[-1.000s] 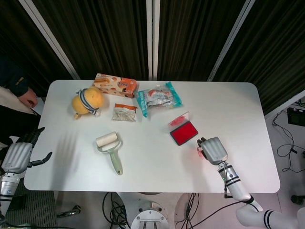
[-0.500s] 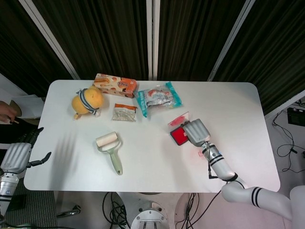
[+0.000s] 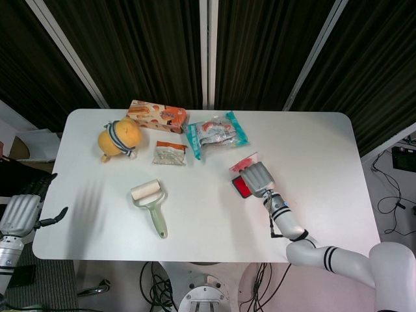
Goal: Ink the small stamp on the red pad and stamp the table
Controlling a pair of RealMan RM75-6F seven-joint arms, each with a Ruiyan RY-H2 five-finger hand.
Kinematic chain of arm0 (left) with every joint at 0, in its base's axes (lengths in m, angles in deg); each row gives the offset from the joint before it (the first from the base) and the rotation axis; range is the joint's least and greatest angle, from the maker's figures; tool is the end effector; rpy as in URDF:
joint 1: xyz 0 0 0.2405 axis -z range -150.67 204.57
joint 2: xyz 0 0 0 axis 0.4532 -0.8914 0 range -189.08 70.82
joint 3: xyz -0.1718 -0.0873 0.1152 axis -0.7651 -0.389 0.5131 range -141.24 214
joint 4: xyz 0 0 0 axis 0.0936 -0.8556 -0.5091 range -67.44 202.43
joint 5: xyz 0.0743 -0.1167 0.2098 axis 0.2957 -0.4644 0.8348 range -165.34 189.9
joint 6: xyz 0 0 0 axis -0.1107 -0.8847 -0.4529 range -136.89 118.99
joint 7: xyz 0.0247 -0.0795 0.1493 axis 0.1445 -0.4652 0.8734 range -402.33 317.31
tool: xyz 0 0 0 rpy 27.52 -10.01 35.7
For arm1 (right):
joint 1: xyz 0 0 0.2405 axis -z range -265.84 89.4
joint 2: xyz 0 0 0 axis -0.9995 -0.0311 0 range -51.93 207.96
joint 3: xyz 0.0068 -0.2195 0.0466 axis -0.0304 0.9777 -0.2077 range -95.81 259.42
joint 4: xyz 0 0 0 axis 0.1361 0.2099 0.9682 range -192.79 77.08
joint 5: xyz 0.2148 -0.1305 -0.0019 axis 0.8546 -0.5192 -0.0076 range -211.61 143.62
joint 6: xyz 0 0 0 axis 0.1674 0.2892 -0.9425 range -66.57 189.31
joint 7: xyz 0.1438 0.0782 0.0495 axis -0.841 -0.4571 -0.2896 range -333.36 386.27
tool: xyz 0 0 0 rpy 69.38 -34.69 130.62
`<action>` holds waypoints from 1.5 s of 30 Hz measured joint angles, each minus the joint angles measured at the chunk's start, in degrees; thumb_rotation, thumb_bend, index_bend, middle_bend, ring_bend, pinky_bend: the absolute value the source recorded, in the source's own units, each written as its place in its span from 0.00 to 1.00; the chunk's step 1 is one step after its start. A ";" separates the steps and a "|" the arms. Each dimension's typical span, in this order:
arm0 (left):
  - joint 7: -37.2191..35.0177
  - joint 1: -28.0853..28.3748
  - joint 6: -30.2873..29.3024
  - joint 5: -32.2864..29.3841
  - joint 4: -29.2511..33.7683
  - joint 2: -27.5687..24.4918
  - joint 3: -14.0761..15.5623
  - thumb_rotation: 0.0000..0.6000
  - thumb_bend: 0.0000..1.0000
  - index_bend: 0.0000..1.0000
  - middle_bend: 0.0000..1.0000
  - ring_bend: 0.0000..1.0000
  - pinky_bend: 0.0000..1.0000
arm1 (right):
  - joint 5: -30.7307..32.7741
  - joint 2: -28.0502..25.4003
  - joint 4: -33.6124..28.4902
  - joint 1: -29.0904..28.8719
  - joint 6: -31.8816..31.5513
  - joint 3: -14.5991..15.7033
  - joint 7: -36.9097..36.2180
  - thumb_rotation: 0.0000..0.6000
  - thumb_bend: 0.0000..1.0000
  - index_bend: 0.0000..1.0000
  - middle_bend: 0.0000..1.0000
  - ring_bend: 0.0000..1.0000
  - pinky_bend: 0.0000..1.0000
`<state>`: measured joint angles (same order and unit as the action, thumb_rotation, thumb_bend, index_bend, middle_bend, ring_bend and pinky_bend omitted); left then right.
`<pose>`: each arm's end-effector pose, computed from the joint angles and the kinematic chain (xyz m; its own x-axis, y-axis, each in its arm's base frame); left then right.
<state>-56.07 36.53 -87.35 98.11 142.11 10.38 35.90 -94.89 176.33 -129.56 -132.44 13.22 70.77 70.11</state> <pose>-0.3535 0.2314 0.0960 0.3807 0.1079 0.9184 0.9247 -0.0364 -0.3790 -0.1312 -0.3676 -0.1140 0.7783 -0.1742 0.6032 -0.6065 -0.4573 0.6505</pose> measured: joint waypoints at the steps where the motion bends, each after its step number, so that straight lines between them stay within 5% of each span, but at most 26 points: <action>1: -0.07 -0.01 0.06 -0.06 -0.05 -0.02 -0.02 0.56 0.26 0.06 0.12 0.11 0.24 | 0.28 0.14 0.24 -0.17 0.02 0.12 0.10 1.00 0.34 0.60 0.56 0.77 0.91; 16: -0.71 0.03 -0.07 -0.10 -0.32 -0.29 -0.39 0.56 0.26 0.06 0.12 0.11 0.24 | 2.22 2.08 3.62 -1.80 -0.25 1.39 -1.82 1.00 0.35 0.64 0.59 0.77 0.91; 26: -0.33 0.05 -0.44 0.34 0.82 -0.61 -0.39 0.56 0.26 0.06 0.12 0.11 0.24 | -2.28 -4.45 -6.78 0.45 -7.35 1.11 -5.42 1.00 0.35 0.64 0.59 0.77 0.91; 34: 0.42 0.16 -0.62 0.71 1.25 -0.38 -0.36 0.56 0.26 0.06 0.12 0.11 0.24 | -10.38 -12.42 -16.30 8.59 -16.65 8.52 -8.46 1.00 0.35 0.64 0.59 0.77 0.91; 39: 0.45 0.17 -0.60 0.76 1.25 -0.29 -0.31 0.56 0.26 0.06 0.12 0.11 0.24 | -14.58 -13.62 -15.58 12.82 -18.64 13.37 -11.68 1.00 0.35 0.64 0.59 0.77 0.91; 45: -0.07 0.28 -0.51 1.29 1.22 -0.34 -0.05 0.56 0.26 0.06 0.12 0.11 0.24 | -17.15 -12.55 -11.01 14.89 -18.84 15.15 -14.22 1.00 0.35 0.64 0.58 0.77 0.91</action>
<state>-56.14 36.81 -87.86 99.41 143.34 10.04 35.85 -112.03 163.78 -140.57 -117.55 -5.62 85.92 55.88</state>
